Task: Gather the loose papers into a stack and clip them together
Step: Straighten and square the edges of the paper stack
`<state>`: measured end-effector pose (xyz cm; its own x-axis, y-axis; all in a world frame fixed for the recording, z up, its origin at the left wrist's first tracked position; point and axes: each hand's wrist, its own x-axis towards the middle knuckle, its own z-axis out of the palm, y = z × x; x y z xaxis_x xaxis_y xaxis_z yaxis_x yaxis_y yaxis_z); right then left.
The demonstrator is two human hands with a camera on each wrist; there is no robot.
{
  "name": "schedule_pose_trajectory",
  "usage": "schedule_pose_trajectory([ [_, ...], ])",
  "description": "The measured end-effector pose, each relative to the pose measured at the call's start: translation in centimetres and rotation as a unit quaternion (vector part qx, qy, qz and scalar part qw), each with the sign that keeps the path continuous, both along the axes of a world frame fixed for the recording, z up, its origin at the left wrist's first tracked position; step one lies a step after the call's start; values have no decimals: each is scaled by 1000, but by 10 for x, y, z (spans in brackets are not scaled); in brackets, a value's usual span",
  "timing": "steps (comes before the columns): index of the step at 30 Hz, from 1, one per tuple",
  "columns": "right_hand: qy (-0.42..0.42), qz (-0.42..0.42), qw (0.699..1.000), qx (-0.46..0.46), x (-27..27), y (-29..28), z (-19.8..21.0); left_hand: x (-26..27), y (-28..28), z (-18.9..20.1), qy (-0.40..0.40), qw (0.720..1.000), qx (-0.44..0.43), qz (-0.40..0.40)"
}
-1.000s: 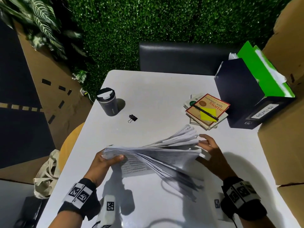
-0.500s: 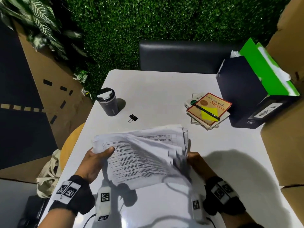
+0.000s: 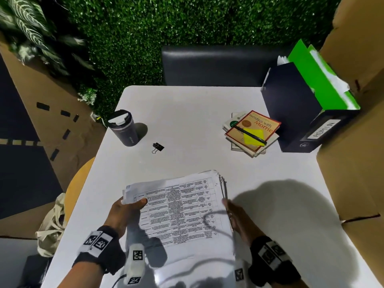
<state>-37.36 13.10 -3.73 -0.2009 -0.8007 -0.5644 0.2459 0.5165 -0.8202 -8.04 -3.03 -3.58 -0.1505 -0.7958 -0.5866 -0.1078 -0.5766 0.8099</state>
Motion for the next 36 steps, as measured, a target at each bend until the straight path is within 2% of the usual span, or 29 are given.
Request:
schedule_pose_trajectory([
  [3,137,-19,989,-58,7,-8,24,-7,2,28,45,995,-76,-41],
  [7,220,-50,963,-147,0,-4,39,-6,1,68,94,977,-182,-57],
  [9,206,-67,961,-172,-3,3,34,-4,2,77,88,971,-209,-77],
  [13,199,-62,970,-124,1,7,22,-10,12,68,43,969,-213,-120],
  [18,206,-9,974,-92,-1,-5,22,-15,7,52,72,977,-182,-80],
  [25,216,-8,971,-105,-8,-5,15,-13,7,47,65,979,-171,-86],
  [29,238,7,963,-126,-11,-9,39,-13,7,46,55,979,-172,-91],
  [32,200,-19,970,-134,-14,-14,36,-12,7,45,63,979,-167,-95],
  [36,226,-11,965,-131,-5,-17,30,-13,4,38,64,981,-166,-78],
])
